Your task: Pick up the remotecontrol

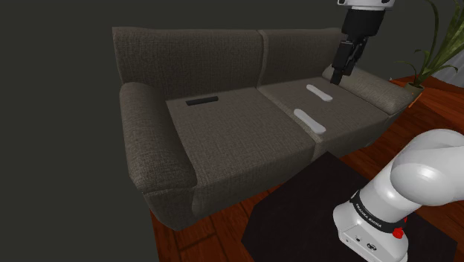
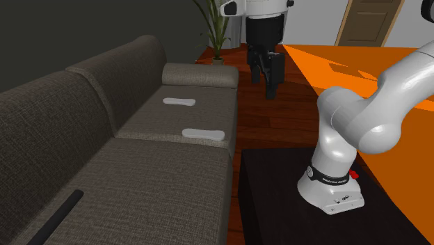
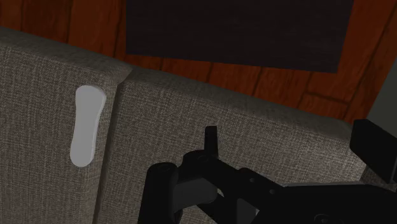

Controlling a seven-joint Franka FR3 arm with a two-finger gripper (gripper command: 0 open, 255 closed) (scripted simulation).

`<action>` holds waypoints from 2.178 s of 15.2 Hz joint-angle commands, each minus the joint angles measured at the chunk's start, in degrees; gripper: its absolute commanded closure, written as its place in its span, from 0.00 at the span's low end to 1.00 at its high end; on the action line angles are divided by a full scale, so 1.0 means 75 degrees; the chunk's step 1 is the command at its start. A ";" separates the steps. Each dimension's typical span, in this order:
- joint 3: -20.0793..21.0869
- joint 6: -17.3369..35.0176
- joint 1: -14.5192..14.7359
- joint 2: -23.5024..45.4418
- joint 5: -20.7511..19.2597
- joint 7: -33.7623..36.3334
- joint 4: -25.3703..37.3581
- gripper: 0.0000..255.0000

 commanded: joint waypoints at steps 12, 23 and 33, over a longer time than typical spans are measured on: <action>-0.1175 0.2654 -0.0665 0.1143 -0.0801 -0.0818 -0.1241 0.00; -0.2407 0.5391 -0.1156 0.3584 -0.1076 -0.1701 -0.1249 0.00; -0.3267 0.7345 -0.1401 0.6518 0.0065 -0.3134 -0.0171 0.00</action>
